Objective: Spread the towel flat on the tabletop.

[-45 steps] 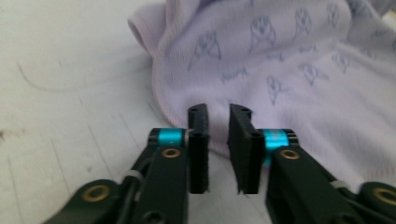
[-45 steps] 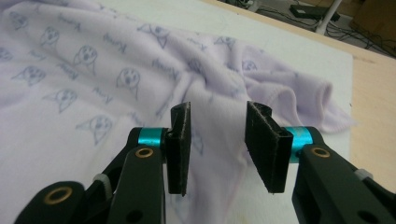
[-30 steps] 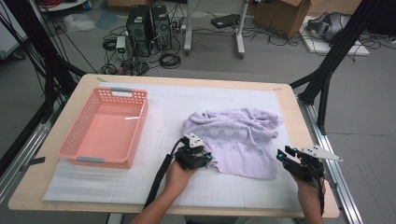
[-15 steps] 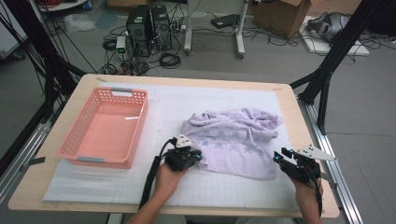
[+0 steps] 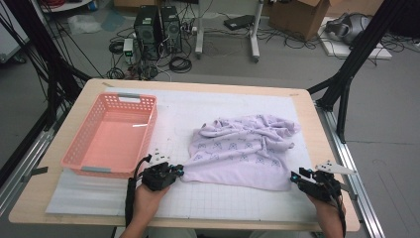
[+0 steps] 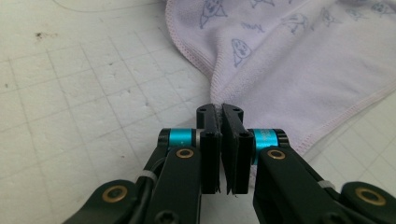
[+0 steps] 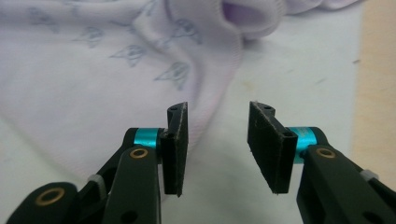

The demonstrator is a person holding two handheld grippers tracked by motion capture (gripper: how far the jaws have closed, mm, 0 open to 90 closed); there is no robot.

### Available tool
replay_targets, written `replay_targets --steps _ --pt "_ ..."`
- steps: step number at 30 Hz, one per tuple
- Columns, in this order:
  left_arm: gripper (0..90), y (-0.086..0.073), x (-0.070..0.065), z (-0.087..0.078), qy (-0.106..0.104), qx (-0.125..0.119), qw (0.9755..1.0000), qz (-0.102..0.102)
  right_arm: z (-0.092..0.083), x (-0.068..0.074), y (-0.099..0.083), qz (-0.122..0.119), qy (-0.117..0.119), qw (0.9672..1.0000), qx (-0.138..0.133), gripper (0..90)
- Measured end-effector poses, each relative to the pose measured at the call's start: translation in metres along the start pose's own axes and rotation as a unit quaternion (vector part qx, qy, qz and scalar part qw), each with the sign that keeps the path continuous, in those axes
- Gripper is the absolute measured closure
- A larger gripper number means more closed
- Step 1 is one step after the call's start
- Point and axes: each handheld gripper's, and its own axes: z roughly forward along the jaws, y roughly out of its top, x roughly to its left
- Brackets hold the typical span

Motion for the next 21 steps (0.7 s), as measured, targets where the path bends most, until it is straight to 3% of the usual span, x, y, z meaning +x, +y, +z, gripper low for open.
replay_targets --steps 4,5,6,8,11,21 --pt "85.5 -0.002 -0.001 -0.003 -0.004 0.000 1.0000 -0.004 0.008 0.011 -0.005 -0.029 0.012 0.9987 0.040 66.2" --pt "85.6 -0.003 -0.002 -0.004 -0.005 -0.001 1.0000 -0.006 0.009 0.013 -0.006 -0.040 0.004 0.9985 0.038 70.1" --pt "85.7 -0.005 -0.002 -0.006 -0.006 -0.001 0.9999 -0.009 0.007 0.013 -0.006 -0.039 0.009 0.9984 0.041 77.8" --pt "85.8 -0.009 -0.005 -0.010 -0.010 -0.001 0.9999 -0.013 0.002 0.014 -0.009 -0.037 0.012 0.9983 0.042 84.6" --pt "85.8 -0.017 -0.012 -0.018 -0.011 0.001 0.9998 -0.015 -0.008 0.018 -0.015 -0.050 0.001 0.9979 0.042 86.1" --pt "86.0 -0.052 -0.043 -0.053 -0.014 -0.002 0.9995 -0.027 -0.047 0.032 -0.043 -0.049 -0.003 0.9979 0.043 87.0"
